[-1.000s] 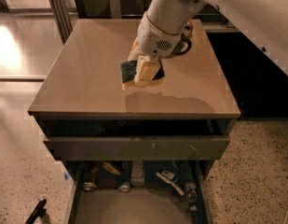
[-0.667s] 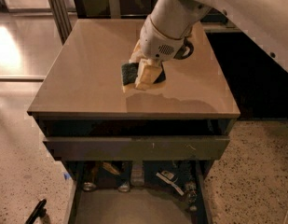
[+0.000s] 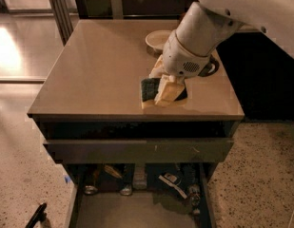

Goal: Place sponge into middle drawer

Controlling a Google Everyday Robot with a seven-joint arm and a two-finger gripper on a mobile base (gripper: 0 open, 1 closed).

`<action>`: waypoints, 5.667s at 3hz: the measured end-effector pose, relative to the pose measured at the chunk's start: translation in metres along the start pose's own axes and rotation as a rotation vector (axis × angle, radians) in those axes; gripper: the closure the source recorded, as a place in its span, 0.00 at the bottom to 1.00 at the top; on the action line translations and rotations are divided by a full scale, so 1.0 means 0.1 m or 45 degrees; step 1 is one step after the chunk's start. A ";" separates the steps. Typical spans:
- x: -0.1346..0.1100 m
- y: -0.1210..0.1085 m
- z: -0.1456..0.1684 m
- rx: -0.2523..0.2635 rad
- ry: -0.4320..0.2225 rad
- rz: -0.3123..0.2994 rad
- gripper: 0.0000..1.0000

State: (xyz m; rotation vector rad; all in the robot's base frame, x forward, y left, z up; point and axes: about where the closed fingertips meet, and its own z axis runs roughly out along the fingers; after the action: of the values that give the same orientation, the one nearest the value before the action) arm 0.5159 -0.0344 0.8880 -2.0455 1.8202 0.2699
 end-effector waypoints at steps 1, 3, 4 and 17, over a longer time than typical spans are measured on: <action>0.16 0.28 -0.04 -0.028 0.017 0.036 1.00; 0.32 0.61 -0.03 -0.076 0.028 0.068 1.00; 0.39 0.75 0.13 -0.096 0.023 0.064 1.00; 1.14 1.94 2.37 -0.515 -0.235 0.206 1.00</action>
Offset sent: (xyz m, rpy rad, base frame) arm -0.0811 -0.0511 -0.0304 -0.0297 0.1150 -0.0392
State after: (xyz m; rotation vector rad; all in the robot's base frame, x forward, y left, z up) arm 0.3668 -0.0576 0.5980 -2.0383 1.9358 0.9070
